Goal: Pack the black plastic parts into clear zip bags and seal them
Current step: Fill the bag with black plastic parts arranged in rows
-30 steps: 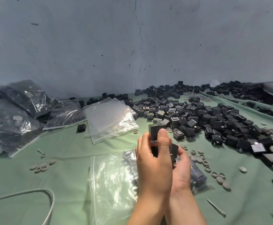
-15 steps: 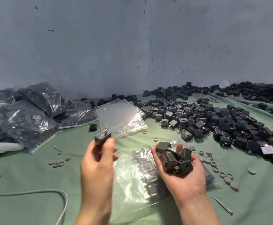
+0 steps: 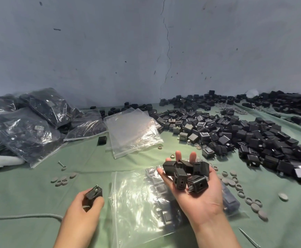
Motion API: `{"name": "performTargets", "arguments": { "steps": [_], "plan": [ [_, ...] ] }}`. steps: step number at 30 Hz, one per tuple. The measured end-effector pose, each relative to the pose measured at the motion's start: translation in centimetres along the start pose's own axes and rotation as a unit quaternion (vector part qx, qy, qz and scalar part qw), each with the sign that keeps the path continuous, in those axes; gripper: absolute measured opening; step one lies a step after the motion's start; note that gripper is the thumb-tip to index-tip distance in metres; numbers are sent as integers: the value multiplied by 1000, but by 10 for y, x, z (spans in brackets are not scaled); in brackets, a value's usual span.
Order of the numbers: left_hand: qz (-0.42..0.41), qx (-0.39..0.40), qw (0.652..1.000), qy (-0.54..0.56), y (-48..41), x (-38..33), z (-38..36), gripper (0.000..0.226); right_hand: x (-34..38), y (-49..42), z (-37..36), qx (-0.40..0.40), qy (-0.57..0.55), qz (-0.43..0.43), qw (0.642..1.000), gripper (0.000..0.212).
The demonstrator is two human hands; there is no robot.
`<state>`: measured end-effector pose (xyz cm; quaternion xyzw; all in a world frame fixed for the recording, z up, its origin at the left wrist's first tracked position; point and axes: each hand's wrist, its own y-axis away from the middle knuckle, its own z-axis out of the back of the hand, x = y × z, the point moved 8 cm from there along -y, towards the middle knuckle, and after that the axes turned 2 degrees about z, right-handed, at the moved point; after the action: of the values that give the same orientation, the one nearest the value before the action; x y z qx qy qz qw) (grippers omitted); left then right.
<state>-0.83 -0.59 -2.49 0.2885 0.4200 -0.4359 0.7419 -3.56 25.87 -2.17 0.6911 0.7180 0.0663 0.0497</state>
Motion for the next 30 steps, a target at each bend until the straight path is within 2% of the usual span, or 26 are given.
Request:
{"name": "performTargets", "arguments": {
  "steps": [4, 10, 13, 15, 18, 20, 23, 25, 28, 30],
  "plan": [
    [-50, 13, 996, -74, -2, -7, -6, 31, 4, -7, 0, 8, 30, -2, 1000, 33],
    [-129, 77, 979, -141, -7, -11, -21, 44, 15, -12, -2, 14, 74, 7, 997, 34],
    [-151, 64, 975, -151, -9, -14, -23, 53, 22, -13, -1, 11, 80, 21, 997, 33],
    [-170, 60, 972, -148, -10, -15, -26, 52, 26, -13, -1, 2, 81, 27, 996, 35],
    [-217, 93, 953, -192, -6, -17, -36, 52, 33, -13, 1, -13, 42, 36, 998, 33],
    [-255, 111, 932, -234, -4, -16, -39, 65, 45, -15, 2, -26, 6, 60, 998, 33],
    [-275, 126, 922, -243, -7, -12, -36, 78, 77, -16, 2, -29, -50, 130, 990, 35],
    [-293, 123, 920, -228, -8, -16, -36, 72, 105, -14, -1, -23, -58, 191, 980, 34],
    [-314, 120, 916, -218, -7, -24, -46, 51, 147, -9, 0, -14, -62, 270, 961, 34],
    [-329, 110, 912, -221, -6, -30, -52, 36, 162, -4, 3, -11, -87, 290, 953, 34]
  ]
}}
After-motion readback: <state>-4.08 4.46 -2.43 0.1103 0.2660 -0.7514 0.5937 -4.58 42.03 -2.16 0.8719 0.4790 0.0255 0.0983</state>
